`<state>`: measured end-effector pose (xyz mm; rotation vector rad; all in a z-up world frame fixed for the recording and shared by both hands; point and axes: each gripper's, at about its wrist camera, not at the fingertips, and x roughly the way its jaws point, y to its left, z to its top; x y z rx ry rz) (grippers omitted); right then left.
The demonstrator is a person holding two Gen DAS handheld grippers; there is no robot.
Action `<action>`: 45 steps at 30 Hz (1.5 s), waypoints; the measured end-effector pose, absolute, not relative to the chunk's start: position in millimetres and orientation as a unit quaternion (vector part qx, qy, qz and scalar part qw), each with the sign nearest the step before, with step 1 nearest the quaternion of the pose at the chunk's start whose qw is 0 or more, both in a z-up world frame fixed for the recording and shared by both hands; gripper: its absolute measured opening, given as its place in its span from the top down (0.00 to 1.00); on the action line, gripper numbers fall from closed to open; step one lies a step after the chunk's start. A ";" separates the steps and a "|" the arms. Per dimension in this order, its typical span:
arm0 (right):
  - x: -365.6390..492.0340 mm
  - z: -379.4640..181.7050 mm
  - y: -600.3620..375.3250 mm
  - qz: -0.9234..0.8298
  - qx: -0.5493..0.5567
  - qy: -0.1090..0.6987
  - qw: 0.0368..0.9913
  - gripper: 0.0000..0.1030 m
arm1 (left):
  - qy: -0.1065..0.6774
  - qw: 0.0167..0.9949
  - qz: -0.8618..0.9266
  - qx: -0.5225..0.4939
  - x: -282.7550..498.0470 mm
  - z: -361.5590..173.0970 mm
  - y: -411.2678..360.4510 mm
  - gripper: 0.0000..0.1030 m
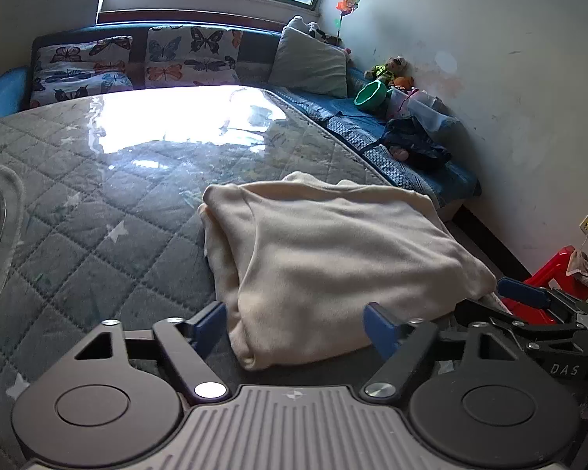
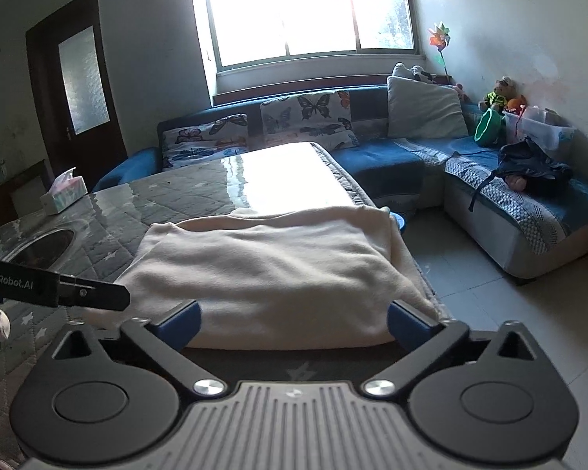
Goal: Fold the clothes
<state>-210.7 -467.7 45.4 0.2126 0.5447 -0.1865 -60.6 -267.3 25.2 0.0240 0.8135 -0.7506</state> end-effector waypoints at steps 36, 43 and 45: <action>-214.4 33.0 -430.6 -0.079 0.123 0.320 0.936 0.00 | 0.403 0.852 -0.335 0.010 -92.2 18.0 -227.2 0.00; -214.5 31.7 -423.3 -0.072 0.113 0.328 0.935 0.00 | 0.404 0.854 -0.327 0.005 -95.7 17.1 -219.4 0.00; -214.6 30.4 -421.1 -0.070 0.112 0.330 0.935 0.00 | 0.405 0.855 -0.325 0.004 -96.1 16.7 -217.1 0.00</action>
